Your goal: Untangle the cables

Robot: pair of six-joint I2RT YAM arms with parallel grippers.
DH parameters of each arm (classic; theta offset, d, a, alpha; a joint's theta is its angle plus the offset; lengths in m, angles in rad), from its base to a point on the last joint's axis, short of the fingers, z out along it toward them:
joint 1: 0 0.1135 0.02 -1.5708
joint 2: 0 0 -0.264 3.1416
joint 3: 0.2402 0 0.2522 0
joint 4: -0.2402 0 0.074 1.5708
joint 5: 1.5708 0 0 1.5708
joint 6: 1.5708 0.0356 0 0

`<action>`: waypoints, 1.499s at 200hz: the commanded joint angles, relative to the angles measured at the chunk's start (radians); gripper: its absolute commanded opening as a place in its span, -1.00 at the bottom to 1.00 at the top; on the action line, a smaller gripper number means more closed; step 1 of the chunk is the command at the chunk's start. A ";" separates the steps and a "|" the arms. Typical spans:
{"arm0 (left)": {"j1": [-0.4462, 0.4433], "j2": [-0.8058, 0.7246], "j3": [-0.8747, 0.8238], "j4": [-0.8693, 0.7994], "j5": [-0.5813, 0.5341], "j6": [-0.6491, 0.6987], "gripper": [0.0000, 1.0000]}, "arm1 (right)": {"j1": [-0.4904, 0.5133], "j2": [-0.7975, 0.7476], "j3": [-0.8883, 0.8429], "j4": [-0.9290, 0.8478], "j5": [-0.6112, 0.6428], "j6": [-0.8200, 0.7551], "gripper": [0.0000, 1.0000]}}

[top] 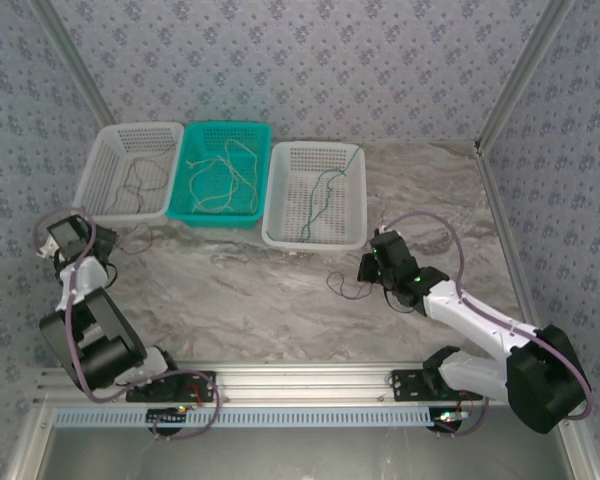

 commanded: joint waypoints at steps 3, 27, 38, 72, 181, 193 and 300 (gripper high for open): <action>0.018 0.044 0.051 0.138 0.089 0.013 0.89 | 0.025 -0.026 0.048 -0.066 0.035 0.031 -1.00; 0.018 0.087 0.054 0.226 0.164 0.025 0.88 | 0.039 -0.025 0.084 -0.105 0.039 0.021 -1.00; 0.018 0.097 0.050 0.263 0.215 0.026 0.88 | 0.045 -0.022 0.103 -0.130 0.049 0.009 -1.00; 0.019 0.138 0.060 0.280 0.273 0.003 0.84 | 0.049 -0.024 0.115 -0.152 0.070 0.009 -1.00; 0.024 0.298 0.112 0.364 0.302 -0.016 0.23 | 0.056 -0.058 0.146 -0.224 0.073 0.008 -1.00; 0.024 0.314 0.121 0.371 0.308 -0.019 0.14 | 0.057 -0.058 0.148 -0.223 0.070 0.014 -1.00; 0.014 0.026 0.059 0.262 0.281 -0.073 -1.00 | 0.079 -0.055 0.140 -0.214 0.084 0.031 -1.00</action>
